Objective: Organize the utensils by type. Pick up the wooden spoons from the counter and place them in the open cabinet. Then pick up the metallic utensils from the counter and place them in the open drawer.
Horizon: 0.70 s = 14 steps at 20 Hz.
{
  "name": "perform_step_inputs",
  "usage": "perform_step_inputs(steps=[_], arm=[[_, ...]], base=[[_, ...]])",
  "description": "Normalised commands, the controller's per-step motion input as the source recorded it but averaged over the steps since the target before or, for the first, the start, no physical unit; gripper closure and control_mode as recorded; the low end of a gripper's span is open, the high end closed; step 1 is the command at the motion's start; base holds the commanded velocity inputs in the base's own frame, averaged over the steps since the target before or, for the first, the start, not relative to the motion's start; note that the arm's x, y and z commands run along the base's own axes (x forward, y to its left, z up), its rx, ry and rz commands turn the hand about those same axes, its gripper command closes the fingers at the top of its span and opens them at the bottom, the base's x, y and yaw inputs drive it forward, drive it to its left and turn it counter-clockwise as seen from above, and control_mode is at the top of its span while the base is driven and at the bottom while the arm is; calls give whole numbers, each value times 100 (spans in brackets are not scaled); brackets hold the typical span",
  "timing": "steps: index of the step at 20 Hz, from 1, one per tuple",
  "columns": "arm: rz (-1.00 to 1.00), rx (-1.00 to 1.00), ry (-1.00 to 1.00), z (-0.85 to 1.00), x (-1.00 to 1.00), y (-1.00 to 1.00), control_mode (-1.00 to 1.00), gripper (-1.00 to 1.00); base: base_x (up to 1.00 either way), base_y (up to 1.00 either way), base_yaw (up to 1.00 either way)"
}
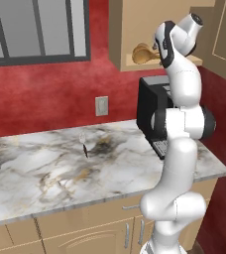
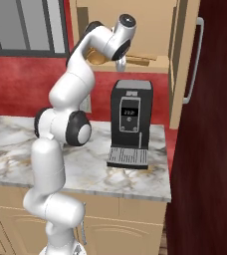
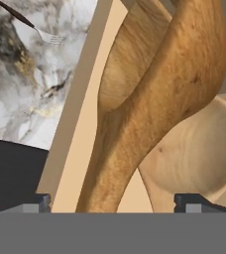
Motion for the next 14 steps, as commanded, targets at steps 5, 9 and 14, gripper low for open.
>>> perform_step_inputs(steps=[5, 9, 14], arm=[[0, 0, -4, -3, -7, 0, -100, -100], [0, 0, -10, 0, -20, 0, -100, -100], [0, 0, -15, 0, -29, 0, -100, -100]], base=[[0, 0, 0], [0, 0, 0], [0, 0, 0]])
